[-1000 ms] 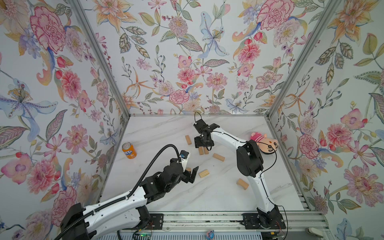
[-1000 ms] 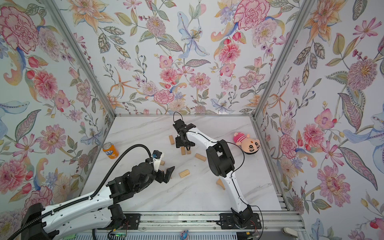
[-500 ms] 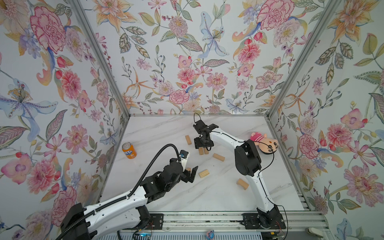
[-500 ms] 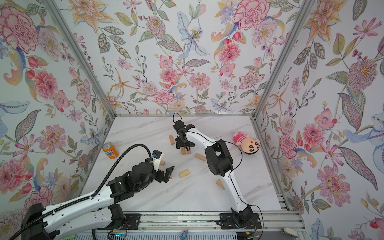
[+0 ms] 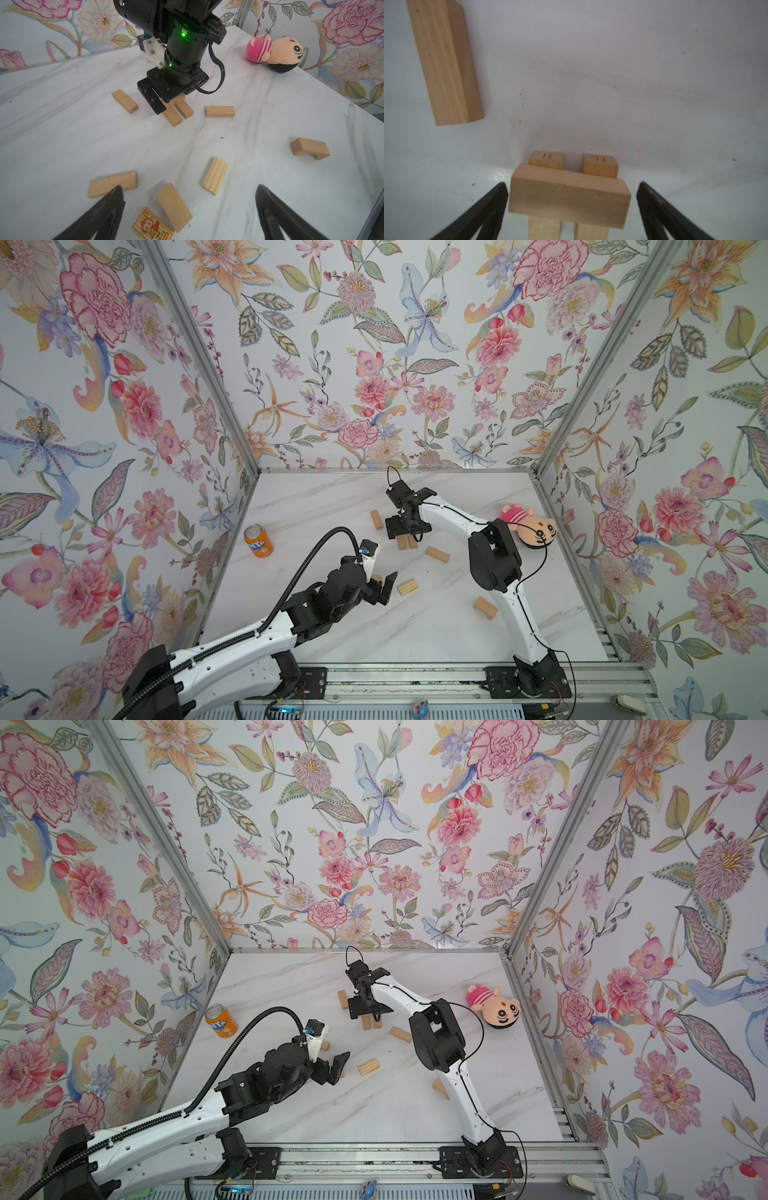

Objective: Build the wood block tower
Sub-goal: 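Open the right gripper and withdraw it away from the block arch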

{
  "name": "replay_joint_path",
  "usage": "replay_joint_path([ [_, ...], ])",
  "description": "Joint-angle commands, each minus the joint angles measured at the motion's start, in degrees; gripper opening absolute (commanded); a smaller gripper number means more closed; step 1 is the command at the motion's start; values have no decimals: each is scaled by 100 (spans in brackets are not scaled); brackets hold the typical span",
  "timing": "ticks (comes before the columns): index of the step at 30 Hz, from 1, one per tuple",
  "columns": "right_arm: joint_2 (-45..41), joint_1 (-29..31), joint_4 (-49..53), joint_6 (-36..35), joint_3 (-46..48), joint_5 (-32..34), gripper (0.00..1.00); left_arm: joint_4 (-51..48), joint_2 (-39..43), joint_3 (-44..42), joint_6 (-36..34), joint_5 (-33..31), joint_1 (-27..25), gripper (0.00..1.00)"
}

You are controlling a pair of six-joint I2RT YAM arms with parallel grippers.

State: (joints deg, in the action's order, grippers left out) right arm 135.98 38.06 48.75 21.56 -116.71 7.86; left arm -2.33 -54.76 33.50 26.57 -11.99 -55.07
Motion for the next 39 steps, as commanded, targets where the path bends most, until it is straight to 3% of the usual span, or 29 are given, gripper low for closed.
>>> replay_joint_path([
  [1,-296,54,164,-164,-177,342,99,50,19,-54,-3,64,71,99],
  [10,-1395,114,161,7,131,574,99,-124,101,99,56,-6,84,99],
  [18,-2673,105,-93,673,1857,881,99,9,351,-33,315,299,-21,99],
  [26,-4249,127,-787,1383,4117,766,99,116,427,-180,530,-58,-968,99],
  [31,-4986,144,-839,1578,4946,857,99,153,543,-396,797,-559,-1665,99],
  [39,-5791,138,-928,1772,5880,1082,99,156,581,-638,1056,-922,-2161,99],
])
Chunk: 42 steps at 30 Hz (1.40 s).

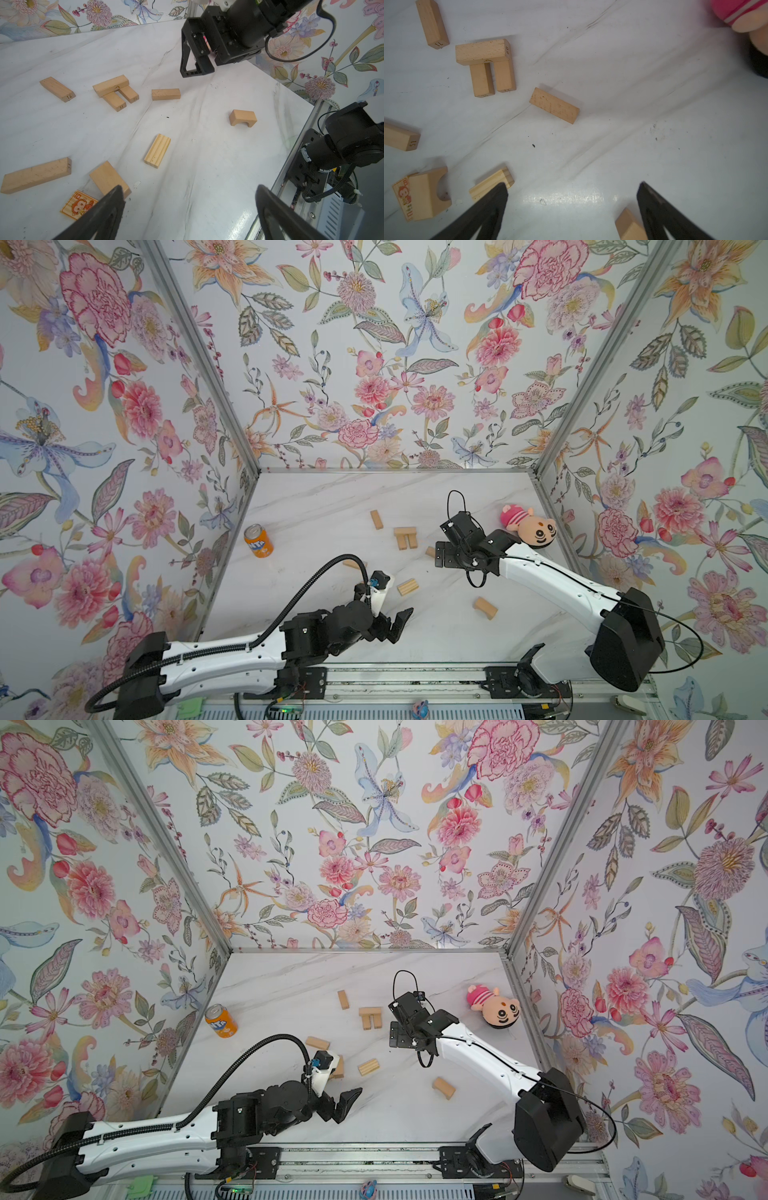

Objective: Build the wood block tower
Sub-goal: 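Open the right gripper and withdraw it away from the block arch, then move the open right gripper over the loose flat block beside the arch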

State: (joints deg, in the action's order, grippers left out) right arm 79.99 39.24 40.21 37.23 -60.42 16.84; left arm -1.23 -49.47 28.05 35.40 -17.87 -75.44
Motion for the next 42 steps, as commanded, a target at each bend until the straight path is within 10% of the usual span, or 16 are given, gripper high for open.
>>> replay_joint_path([
  [1,-279,21,-112,220,353,188,99,57,45,-108,191,-369,-158,99],
  [12,-762,-178,-740,255,978,-43,99,-142,162,16,157,-747,-225,99],
  [42,1710,-493,-1083,1276,-451,-407,100,-96,781,-147,-609,-1434,88,99],
])
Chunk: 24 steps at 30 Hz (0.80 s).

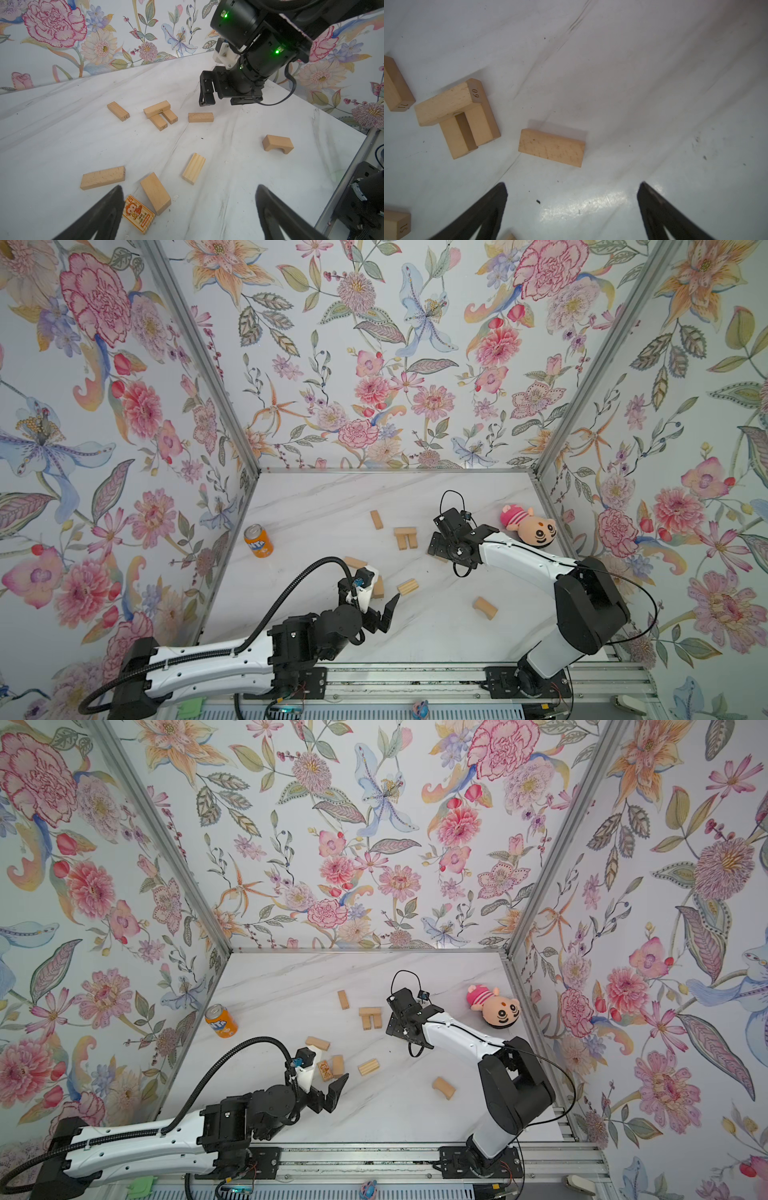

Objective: Build the wood block tower
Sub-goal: 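Move the open right gripper over the loose flat block beside the arch, then lower the right gripper and grasp the flat wooden block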

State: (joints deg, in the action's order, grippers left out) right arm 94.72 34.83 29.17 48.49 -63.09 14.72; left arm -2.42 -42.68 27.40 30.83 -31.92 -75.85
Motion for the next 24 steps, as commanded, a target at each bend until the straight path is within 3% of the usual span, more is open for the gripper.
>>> replay_joint_path([
  [1,330,-71,23,152,-240,-251,99,32,103,-94,-161,29,175,99],
  [24,1073,-211,142,253,-845,-332,98,962,-552,-277,-508,1139,1121,99],
])
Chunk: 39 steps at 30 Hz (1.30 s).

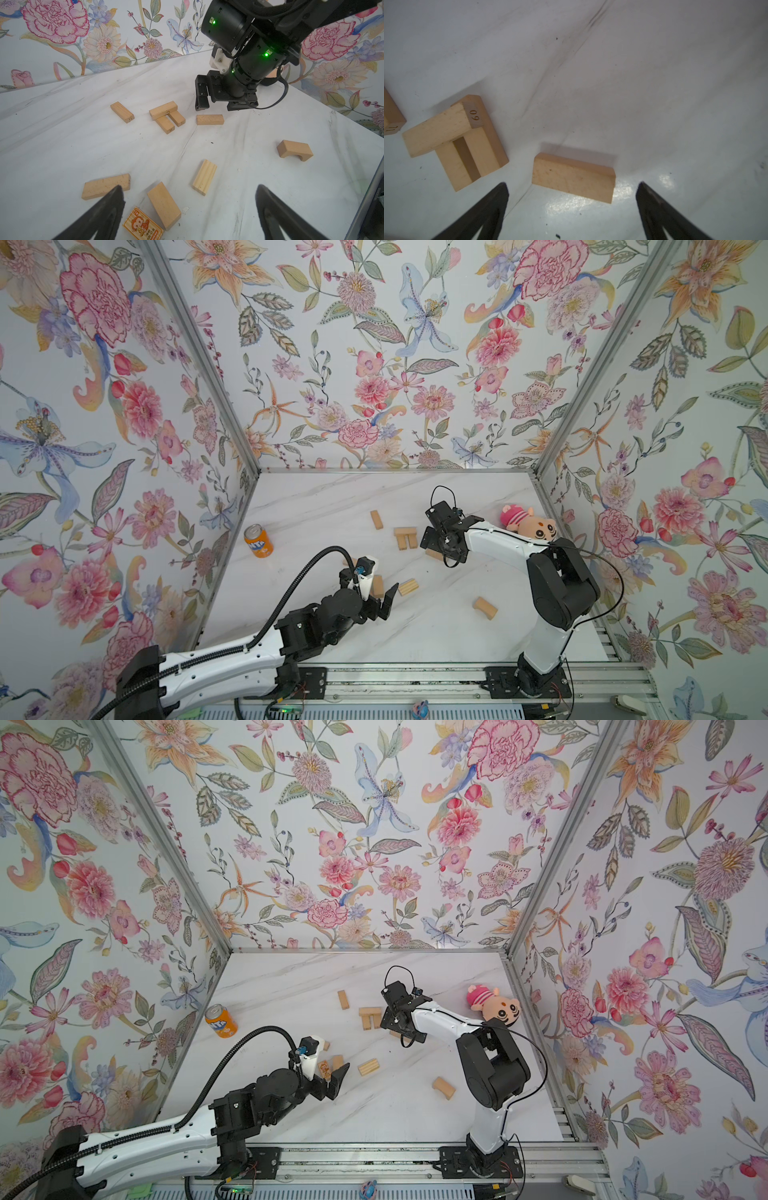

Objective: Build the wood block tower
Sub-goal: 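Lower the right gripper and grasp the flat wooden block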

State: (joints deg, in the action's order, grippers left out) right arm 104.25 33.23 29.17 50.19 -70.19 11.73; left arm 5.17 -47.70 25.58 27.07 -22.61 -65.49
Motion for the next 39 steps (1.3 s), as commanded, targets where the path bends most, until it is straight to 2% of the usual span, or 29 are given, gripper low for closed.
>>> replay_joint_path([
  [1,130,-58,141,86,-135,-55,98,232,-65,-102,-135,217,106,99],
  [23,648,35,311,22,-457,-127,97,341,57,-349,-102,319,271,99],
  [39,780,78,528,-12,-536,18,88,362,351,-578,-79,441,410,99],
])
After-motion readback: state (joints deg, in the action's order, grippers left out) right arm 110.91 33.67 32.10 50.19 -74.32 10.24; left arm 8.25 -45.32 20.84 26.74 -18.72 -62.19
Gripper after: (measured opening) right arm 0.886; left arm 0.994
